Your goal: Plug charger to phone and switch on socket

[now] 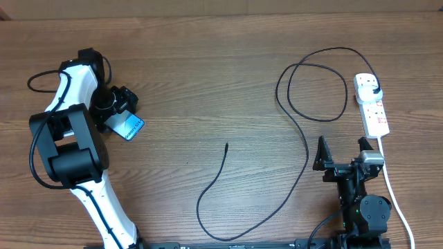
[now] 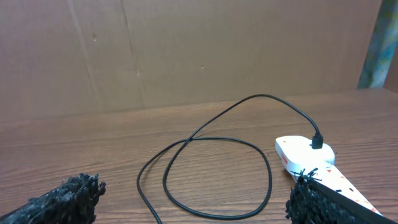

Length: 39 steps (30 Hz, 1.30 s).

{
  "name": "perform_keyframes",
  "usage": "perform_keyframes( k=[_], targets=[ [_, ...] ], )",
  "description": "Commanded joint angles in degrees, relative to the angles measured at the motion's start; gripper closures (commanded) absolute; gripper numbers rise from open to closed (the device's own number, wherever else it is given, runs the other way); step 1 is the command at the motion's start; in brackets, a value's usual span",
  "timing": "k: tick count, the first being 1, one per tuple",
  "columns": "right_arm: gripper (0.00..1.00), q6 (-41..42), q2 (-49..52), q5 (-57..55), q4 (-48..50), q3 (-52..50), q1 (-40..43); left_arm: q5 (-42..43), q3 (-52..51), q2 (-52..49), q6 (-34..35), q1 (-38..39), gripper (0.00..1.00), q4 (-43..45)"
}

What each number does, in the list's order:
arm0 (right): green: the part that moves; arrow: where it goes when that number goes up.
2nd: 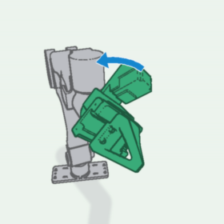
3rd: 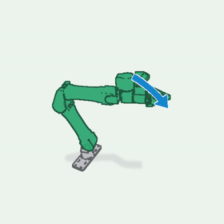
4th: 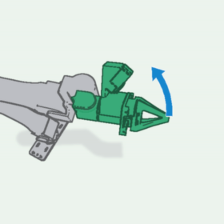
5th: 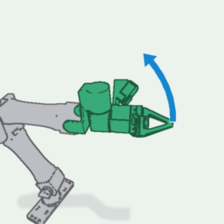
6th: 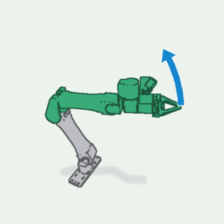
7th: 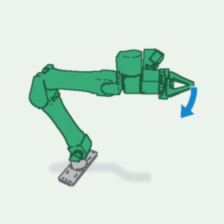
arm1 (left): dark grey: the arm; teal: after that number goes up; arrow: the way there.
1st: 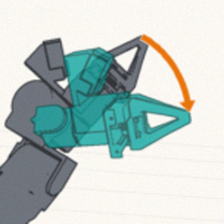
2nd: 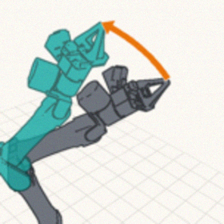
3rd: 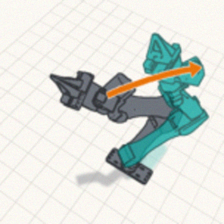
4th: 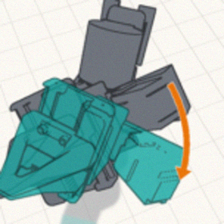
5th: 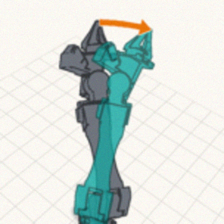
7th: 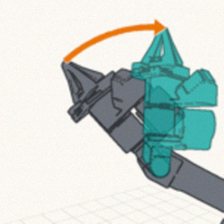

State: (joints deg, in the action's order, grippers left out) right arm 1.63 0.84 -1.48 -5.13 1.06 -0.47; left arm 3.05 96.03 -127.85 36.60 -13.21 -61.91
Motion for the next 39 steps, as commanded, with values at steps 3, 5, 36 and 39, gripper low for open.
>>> perform_keyframes(
  k=[3,5,36,39],
  targets=[
    [0.0,-0.17,-0.68,0.24,0.35,-0.61,-0.33,3.74,-1.05,-4.02,5.57,0.5,0.0,0.63],
    [0.0,-0.17,-0.68,0.24,0.35,-0.61,-0.33,2.75,-1.05,-4.02,7.04,0.5,0.0,1.16],
    [0.0,-0.17,-0.68,0.24,0.35,-0.61,-0.33,0.39,-1.05,-4.02,10.99,0.5,0.0,5.16],
    [0.0,-0.17,-0.68,0.24,0.35,-0.61,-0.33,0.39,-1.05,-4.02,10.99,0.5,0.0,5.14]
  ],
)
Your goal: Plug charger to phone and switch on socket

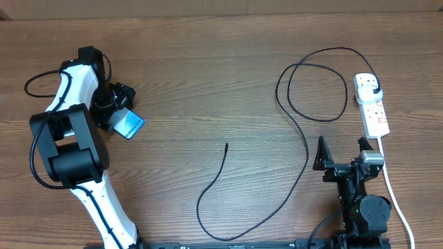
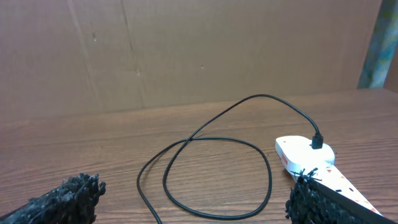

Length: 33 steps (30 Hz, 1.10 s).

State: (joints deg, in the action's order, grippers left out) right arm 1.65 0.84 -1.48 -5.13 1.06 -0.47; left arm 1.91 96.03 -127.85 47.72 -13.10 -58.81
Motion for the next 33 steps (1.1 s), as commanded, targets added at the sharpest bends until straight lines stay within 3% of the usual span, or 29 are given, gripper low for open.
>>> perform_keyframes(
  k=[1,14,33],
  targets=[
    [0.0,-0.2,-0.68,0.24,0.35,-0.61,-0.33,1.53,-1.05,-4.02,-0.13,0.39,0.0,2.03],
    [0.0,-0.22,-0.68,0.24,0.35,-0.61,-0.33,1.51,-1.05,-4.02,-0.15,0.39,0.01,2.05],
    [0.0,-0.2,-0.68,0.24,0.35,-0.61,-0.33,1.51,-1.05,-4.02,-1.01,0.39,0.11,2.08]
  ],
)
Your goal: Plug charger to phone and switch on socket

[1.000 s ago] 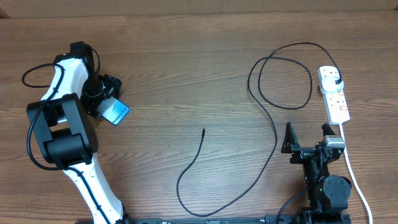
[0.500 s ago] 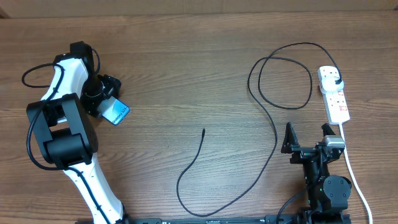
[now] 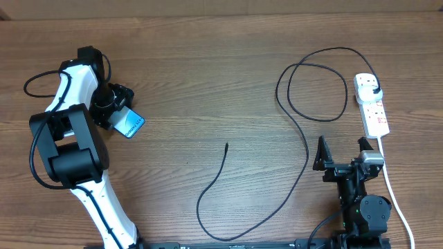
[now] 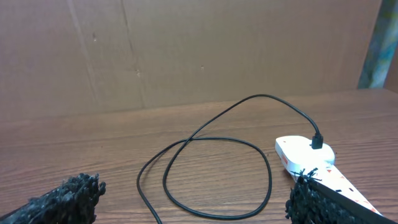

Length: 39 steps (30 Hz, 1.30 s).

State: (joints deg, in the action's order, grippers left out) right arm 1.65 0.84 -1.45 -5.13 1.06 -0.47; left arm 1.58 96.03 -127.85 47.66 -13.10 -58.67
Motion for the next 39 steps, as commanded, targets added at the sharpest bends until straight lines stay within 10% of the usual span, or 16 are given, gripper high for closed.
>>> perform_keyframes(
  k=[1,39],
  targets=[
    [0.0,-0.2,-0.68,0.22,0.35,-0.61,-0.33,1.86,-1.05,-4.02,-0.94,0.39,0.11,1.95],
    [0.0,-0.2,-0.68,0.22,0.35,-0.61,-0.33,1.84,-1.05,-4.02,-0.96,0.48,0.24,1.92]
  ],
)
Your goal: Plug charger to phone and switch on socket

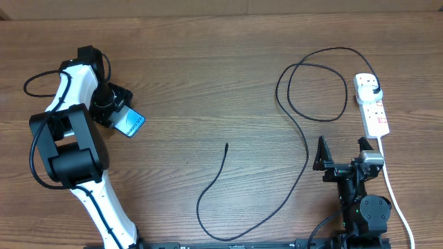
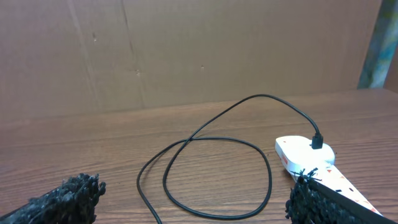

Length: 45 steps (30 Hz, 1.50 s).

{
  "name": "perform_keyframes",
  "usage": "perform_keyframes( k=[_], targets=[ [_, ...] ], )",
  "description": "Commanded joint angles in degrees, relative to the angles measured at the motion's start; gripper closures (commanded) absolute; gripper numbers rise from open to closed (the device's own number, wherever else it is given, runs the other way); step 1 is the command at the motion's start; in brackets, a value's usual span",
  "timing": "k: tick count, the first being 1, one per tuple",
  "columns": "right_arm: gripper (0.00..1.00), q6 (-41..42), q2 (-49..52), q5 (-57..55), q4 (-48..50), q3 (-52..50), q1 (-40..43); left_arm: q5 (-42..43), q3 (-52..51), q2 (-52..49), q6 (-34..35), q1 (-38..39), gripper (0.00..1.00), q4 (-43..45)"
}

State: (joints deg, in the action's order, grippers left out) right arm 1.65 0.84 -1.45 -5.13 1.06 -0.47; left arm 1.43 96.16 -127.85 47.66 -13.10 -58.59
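A small blue phone [image 1: 130,124] lies at the left of the wooden table [image 1: 208,62]. My left gripper [image 1: 116,104] is down over the phone's upper-left end; its jaw state does not show. The black charger cable [image 1: 304,149] loops across the table. Its free tip [image 1: 227,145] lies bare in the middle, far from the phone. The other end is plugged into the white power strip [image 1: 372,111] at the right. My right gripper [image 1: 342,144] rests open near the front edge, below the strip. Between its wide fingers lie only the cable loop [image 2: 205,140] and the strip [image 2: 305,154].
The strip's white cord [image 1: 394,197] runs down the right edge past my right arm. A cardboard wall [image 2: 199,50] closes the far side of the table. A black lead [image 1: 38,77] curls beside my left arm.
My left gripper's head looks slightly drawn in over the phone's end. The phone, cable and right arm are where they were.
My left gripper stood at the phone's upper-left end throughout, its head reaching a little further right at first. The phone has shifted a touch up and right. The cable, the strip and my right gripper have stayed put.
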Motion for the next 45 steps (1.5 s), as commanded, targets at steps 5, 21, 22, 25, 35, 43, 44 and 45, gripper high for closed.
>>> perform_keyframes(
  k=[5,21,22,25,35,43,44,45],
  targets=[
    [0.0,-0.2,-0.68,0.22,0.35,-0.61,-0.33,1.99,-1.18,-4.02,-1.18,0.48,0.25,1.86],
    [0.0,-0.2,-0.68,0.22,0.35,-0.61,-0.33,1.99,-1.18,-4.02,-1.38,0.48,0.45,1.81],
    [0.0,-0.2,-0.68,0.22,0.35,-0.61,-0.33,1.97,-1.18,-4.02,-1.38,0.48,0.48,1.79],
    [0.0,-0.2,-0.68,0.22,0.35,-0.61,-0.33,1.97,-1.18,-4.02,-1.38,0.48,0.61,1.81],
    [0.0,-0.2,-0.68,0.22,0.35,-0.61,-0.33,1.99,-1.18,-4.02,-1.38,0.48,0.96,1.4],
    [0.0,-0.2,-0.68,0.22,0.35,-0.61,-0.33,2.67,-1.18,-4.02,-1.38,0.48,0.96,1.27],
    [0.0,-0.22,-0.68,0.22,0.35,-0.61,-0.33,2.67,-1.18,-4.02,-1.38,0.48,0.96,1.11],
    [0.0,-0.2,-0.68,0.22,0.35,-0.61,-0.33,2.67,-1.16,-4.02,-1.38,0.48,0.96,0.81]
  ],
)
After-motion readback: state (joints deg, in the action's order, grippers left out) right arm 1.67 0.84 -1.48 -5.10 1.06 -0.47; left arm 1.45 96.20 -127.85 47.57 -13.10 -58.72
